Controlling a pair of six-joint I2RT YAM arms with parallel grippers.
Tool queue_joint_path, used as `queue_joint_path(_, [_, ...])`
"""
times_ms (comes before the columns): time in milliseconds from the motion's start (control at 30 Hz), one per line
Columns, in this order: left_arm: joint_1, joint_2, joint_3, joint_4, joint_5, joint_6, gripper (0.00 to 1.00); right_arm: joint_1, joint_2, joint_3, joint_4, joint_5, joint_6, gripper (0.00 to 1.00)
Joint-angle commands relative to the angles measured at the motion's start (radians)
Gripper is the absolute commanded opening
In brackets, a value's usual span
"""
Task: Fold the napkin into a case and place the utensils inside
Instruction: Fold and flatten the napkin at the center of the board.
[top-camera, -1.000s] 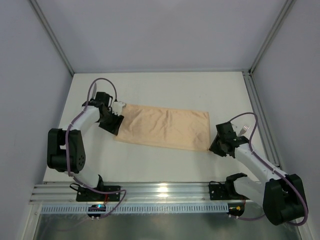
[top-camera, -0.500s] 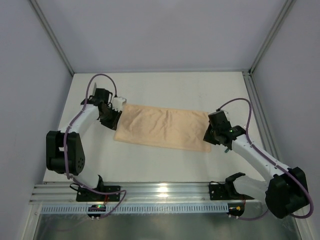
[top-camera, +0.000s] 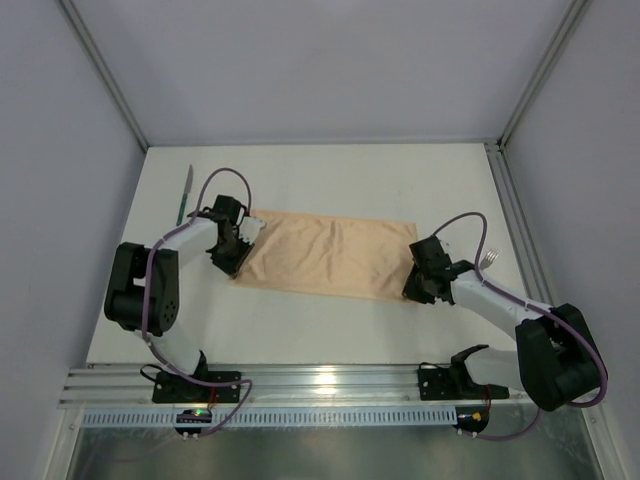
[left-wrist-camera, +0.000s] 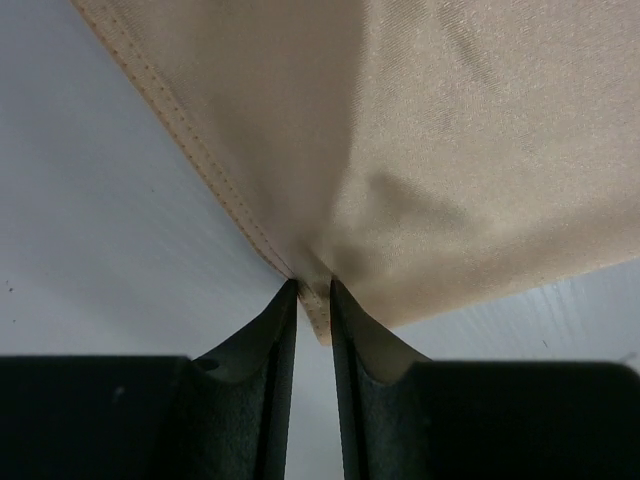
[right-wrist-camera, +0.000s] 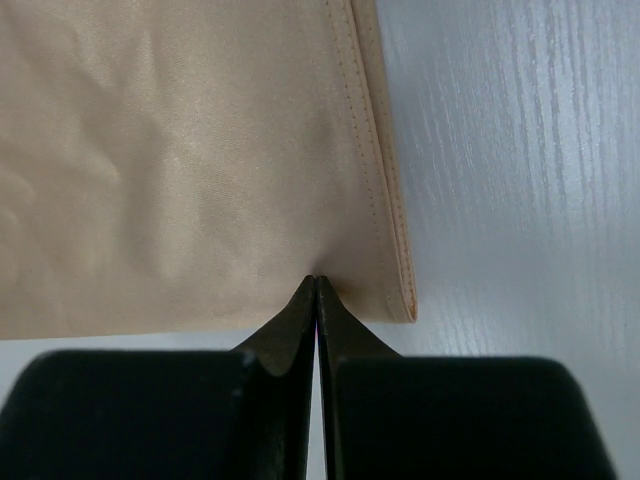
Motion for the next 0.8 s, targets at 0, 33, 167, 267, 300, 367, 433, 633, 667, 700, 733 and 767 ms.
queue_joint_path(0, [0.004, 0.007, -0.068, 0.044, -0.092, 0.021, 0.21, -0.009, 0.013, -0.050, 0.032, 0.028, 0.030, 0.04])
queue_joint_path(33, [0.004, 0.007, -0.079, 0.050, -0.097, 0.030, 0.21, -0.015, 0.011, -0.057, 0.035, 0.025, 0.032, 0.04])
queue_joint_path(167, [0.003, 0.015, -0.102, 0.069, -0.106, 0.033, 0.21, -0.034, 0.002, -0.079, 0.037, 0.027, 0.022, 0.04])
queue_joint_path(267, [0.003, 0.012, -0.093, 0.049, -0.088, 0.028, 0.20, -0.052, -0.015, -0.068, 0.020, 0.027, 0.010, 0.04])
queue_joint_path(300, [0.004, -0.008, -0.090, 0.041, -0.071, 0.027, 0.20, -0.054, -0.023, -0.050, 0.000, 0.036, 0.006, 0.04])
queue_joint_path(367, [0.004, -0.040, -0.082, 0.014, -0.020, 0.027, 0.21, -0.054, -0.053, -0.022, -0.023, 0.031, -0.025, 0.04])
queue_joint_path(433, [0.006, -0.096, -0.059, -0.012, 0.036, 0.027, 0.23, -0.054, -0.090, 0.040, -0.078, 0.039, -0.051, 0.04])
queue_joint_path(633, [0.007, -0.156, 0.008, -0.105, 0.107, 0.016, 0.28, -0.055, -0.181, 0.116, -0.205, 0.082, -0.047, 0.13])
queue_joint_path(667, [0.010, -0.159, 0.014, -0.120, 0.113, 0.015, 0.29, -0.057, -0.197, 0.108, -0.205, 0.076, -0.028, 0.17])
queue_joint_path(700, [0.015, -0.165, 0.017, -0.126, 0.113, 0.015, 0.29, -0.063, -0.202, 0.081, -0.204, 0.076, -0.019, 0.31])
queue_joint_path(733, [0.021, -0.165, 0.018, -0.126, 0.112, 0.015, 0.29, -0.068, -0.204, 0.064, -0.199, 0.077, -0.007, 0.39])
queue_joint_path(767, [0.024, -0.168, 0.013, -0.128, 0.101, 0.016, 0.31, -0.078, -0.204, 0.047, -0.195, 0.076, 0.004, 0.45])
